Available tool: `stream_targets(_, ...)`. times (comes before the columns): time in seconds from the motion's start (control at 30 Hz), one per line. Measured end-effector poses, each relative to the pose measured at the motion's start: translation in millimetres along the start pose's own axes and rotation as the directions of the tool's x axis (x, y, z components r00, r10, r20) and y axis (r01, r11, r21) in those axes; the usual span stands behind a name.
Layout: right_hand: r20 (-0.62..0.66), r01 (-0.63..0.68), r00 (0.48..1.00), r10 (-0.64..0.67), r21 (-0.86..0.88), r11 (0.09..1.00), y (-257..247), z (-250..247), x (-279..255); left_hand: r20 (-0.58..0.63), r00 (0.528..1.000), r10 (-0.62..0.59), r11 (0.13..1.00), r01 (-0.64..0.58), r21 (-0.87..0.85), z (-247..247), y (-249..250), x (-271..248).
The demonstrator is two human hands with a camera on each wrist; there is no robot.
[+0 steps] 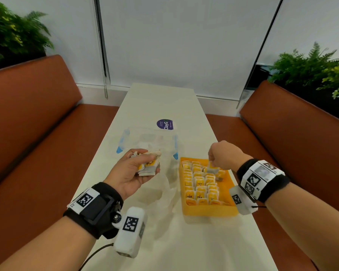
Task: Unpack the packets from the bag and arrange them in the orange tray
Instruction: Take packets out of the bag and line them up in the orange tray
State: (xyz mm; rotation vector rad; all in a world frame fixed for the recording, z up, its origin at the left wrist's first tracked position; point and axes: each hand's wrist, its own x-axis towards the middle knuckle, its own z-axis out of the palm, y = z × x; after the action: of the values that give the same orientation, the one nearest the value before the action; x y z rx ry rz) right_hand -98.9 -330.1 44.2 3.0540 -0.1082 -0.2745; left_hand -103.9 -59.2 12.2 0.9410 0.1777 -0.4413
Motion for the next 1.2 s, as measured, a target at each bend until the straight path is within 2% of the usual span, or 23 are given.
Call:
stream_targets(0.13, 0.103, -0.033, 0.993, 0.052, -0.180, 0.983, 13, 21, 9, 0.004, 1.000, 0.000, 1.000, 0.000, -0.010, -2, -1, 3)
stream_targets(0.27, 0.151, -0.050, 0.985, 0.086, -0.227, 0.973, 21, 45, 18, 0.001, 1.000, 0.003, 1.000, -0.003, -0.016, -3, 0, 5)
stream_targets(0.77, 0.053, -0.143, 0.986, 0.160, -0.243, 0.959, 25, 69, 30, -0.036, 0.999, 0.033, 0.999, -0.034, -0.012, -2, 4, 12)
stream_targets(0.9, 0.008, -0.142, 0.989, 0.145, -0.156, 0.977, 24, 56, 26, -0.032, 0.999, 0.033, 0.999, -0.034, -0.006, -2, 3, 12)
stream_targets(1.0, -0.070, -0.119, 0.991, 0.119, -0.005, 0.993, 13, 36, 24, -0.028, 0.999, 0.023, 1.000, -0.023, 0.001, -1, 1, 11)
stream_targets(1.07, -0.132, -0.047, 0.989, 0.073, 0.187, 0.981, -2, 21, 19, -0.021, 1.000, 0.016, 1.000, -0.015, 0.015, 0, 0, 9)
stream_targets(1.13, -0.203, 0.068, 0.979, 0.011, 0.377, 0.924, -22, 5, 9, -0.003, 1.000, 0.011, 0.999, -0.011, 0.030, 2, -2, 7)
stream_targets(1.2, -0.255, 0.171, 0.966, -0.048, 0.487, 0.856, -44, -8, -4, 0.016, 1.000, 0.006, 0.999, -0.007, 0.054, 4, -4, 4)
